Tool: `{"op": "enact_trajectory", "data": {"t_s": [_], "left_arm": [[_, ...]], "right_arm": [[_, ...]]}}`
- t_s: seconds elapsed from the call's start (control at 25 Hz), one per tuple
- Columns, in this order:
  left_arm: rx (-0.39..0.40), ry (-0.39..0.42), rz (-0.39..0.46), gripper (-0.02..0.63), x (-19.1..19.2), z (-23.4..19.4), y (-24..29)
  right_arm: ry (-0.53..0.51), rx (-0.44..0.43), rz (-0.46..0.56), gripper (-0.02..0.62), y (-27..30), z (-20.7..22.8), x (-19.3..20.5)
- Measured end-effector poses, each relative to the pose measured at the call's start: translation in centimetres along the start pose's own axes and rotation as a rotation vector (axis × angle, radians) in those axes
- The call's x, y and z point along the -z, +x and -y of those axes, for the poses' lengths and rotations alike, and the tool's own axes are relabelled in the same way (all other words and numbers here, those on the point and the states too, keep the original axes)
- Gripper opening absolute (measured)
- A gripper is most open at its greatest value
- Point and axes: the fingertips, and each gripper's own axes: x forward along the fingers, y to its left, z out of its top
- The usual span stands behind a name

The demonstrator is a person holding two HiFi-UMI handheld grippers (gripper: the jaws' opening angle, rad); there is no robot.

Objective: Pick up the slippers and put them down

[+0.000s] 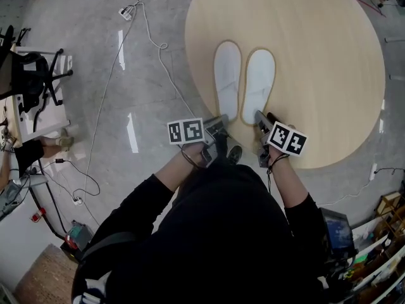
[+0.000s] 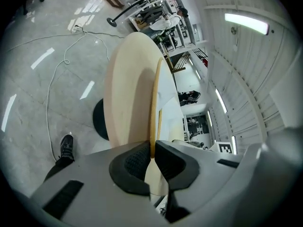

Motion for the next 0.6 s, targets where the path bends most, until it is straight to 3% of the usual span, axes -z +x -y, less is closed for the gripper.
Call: {"op": "enact_trajectory", "data": {"t_s": [0.16, 0.32, 0.48, 0.6], "left_arm": [[-0.013, 0.041, -0.053, 0.045, 0.7, 0.3, 0.8], [-0.014, 0.027, -0.064, 0.044, 0.6, 0.0, 0.9], [-0.006, 0.019, -0.048, 0.044, -0.2, -0.1, 0.4], [0.0, 0.014, -0.046, 0.044, -0.4, -0.2, 0.3]], "right_arm": [[-0.002, 0.011, -0.012, 0.207, 0.3, -0.9, 0.5], [0.101, -0.018, 0.004, 0.209, 0.2, -0.8, 0.2], [0.227, -0.212, 0.09, 0.196, -1.0, -2.5, -1.7], [0.201, -0.325, 0.09, 0.169, -1.2, -4.6, -2.1]]}}
